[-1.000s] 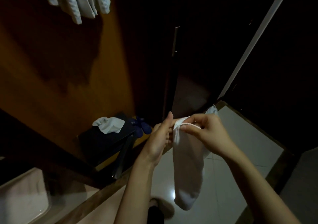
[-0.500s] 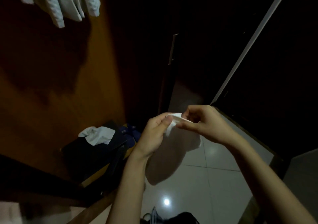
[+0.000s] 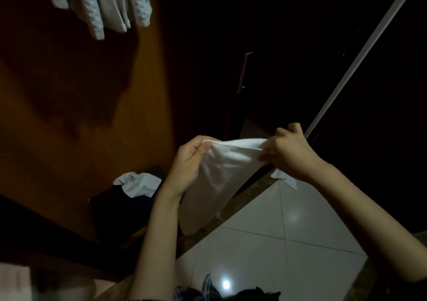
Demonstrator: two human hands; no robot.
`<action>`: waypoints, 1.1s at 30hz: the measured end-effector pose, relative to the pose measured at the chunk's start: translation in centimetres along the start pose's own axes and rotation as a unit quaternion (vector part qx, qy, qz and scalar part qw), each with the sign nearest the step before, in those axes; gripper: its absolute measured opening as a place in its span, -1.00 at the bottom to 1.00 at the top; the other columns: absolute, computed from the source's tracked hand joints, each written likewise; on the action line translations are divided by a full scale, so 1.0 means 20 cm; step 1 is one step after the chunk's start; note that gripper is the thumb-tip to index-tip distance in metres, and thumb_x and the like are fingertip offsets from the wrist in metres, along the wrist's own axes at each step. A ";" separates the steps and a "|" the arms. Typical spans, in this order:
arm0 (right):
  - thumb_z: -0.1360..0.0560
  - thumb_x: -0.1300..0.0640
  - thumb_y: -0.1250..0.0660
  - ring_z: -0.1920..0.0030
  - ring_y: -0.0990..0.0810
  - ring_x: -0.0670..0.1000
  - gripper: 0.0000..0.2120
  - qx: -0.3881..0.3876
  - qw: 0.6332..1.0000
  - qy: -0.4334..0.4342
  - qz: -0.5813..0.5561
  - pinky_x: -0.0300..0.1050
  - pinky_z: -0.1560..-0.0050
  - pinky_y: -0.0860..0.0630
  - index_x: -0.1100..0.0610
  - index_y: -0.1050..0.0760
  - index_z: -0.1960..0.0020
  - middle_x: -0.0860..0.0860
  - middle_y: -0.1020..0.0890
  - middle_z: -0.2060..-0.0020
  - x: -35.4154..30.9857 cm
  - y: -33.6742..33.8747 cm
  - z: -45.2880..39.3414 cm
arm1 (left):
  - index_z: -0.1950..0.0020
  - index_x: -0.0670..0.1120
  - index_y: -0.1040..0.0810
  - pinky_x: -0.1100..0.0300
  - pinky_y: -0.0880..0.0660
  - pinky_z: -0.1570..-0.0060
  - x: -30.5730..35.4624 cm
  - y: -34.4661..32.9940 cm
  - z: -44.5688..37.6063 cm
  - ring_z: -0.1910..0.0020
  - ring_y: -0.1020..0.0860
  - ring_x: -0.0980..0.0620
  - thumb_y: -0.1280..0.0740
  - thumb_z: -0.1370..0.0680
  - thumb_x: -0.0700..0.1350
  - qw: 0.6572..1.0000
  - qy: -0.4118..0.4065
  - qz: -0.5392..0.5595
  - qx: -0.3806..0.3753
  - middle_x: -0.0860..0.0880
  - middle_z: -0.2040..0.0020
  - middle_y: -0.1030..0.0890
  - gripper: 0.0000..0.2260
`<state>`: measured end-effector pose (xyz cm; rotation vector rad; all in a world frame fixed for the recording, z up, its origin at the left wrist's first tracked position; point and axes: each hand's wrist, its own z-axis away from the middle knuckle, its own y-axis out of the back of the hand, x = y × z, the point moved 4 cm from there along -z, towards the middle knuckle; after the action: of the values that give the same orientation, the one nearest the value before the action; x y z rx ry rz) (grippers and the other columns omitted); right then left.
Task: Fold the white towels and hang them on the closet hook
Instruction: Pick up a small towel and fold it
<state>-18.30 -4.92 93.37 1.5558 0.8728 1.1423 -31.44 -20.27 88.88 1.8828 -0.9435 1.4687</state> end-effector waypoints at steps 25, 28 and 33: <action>-0.48 0.18 -0.37 0.15 -0.56 -0.11 -0.89 -0.036 0.906 -0.057 -0.418 -0.22 0.16 -0.50 0.01 -0.46 0.14 -0.07 -0.55 0.19 -0.04 -0.10 0.04 | 0.27 -0.07 -0.40 0.19 -0.59 0.07 -0.11 0.21 0.13 0.08 -0.64 0.08 -0.34 -0.44 -0.44 0.996 0.039 -0.027 0.069 0.01 0.20 -0.67 -0.71; -0.49 0.15 -0.36 0.27 -0.54 -0.24 -0.87 -0.043 0.876 -0.057 -0.476 -0.35 0.31 -0.47 0.03 -0.46 0.22 -0.05 -0.54 0.27 -0.03 -0.11 0.03 | 0.44 0.00 -0.59 0.27 -0.56 0.10 -0.10 0.24 0.14 0.08 -0.62 0.16 -0.19 -0.39 -0.60 0.998 0.044 -0.054 0.012 0.10 0.17 -0.68 -0.48; -0.50 0.31 -0.31 0.31 -0.49 -0.15 -0.83 -0.041 0.810 -0.062 -0.581 -0.28 0.29 -0.40 0.05 -0.43 0.10 -0.02 -0.51 0.27 -0.09 -0.14 0.00 | 0.17 0.10 -0.70 0.31 -0.49 0.10 -0.03 0.21 0.14 0.07 -0.53 0.25 -0.15 -0.40 -0.58 0.959 0.031 -0.272 -0.071 0.17 0.11 -0.59 -0.40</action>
<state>-18.78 -5.86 90.17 0.7056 1.3581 0.1583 -33.31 -24.78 87.66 1.7870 -0.4318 1.0876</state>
